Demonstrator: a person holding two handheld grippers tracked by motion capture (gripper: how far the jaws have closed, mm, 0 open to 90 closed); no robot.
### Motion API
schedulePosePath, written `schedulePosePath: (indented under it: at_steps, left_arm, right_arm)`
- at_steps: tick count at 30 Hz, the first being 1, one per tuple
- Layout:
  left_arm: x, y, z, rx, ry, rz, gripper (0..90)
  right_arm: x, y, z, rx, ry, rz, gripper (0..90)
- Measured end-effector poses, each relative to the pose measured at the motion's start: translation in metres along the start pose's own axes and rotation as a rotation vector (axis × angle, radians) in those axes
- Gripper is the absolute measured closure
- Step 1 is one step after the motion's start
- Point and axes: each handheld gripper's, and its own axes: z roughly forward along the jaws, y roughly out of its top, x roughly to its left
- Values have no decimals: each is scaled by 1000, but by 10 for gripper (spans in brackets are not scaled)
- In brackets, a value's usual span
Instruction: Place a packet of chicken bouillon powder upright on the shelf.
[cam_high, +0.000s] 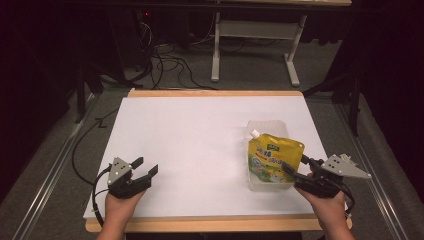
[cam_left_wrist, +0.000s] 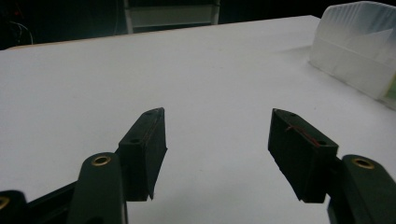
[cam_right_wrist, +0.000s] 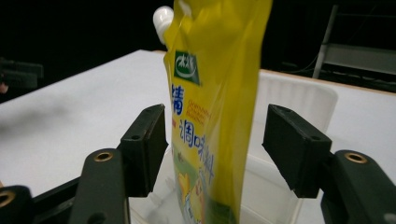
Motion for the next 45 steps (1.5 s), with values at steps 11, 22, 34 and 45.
schedulePosePath:
  at_steps: [11, 22, 34, 45]
  left_arm:
    - [-9, 2, 2, 5, -31, 33, 375]
    - [-13, 2, 4, 14, -53, 42, 372]
    - [-21, 2, 9, 35, -101, 57, 277]
    - [-33, 1, 19, 103, -114, 111, 84]
  right_arm:
    - [9, 23, -36, -118, -47, 12, 316]
    - [45, 42, -38, -155, 61, -40, 304]
    - [82, 34, 39, -36, 169, -98, 91]
    - [128, -9, 99, 81, 239, -77, 41]
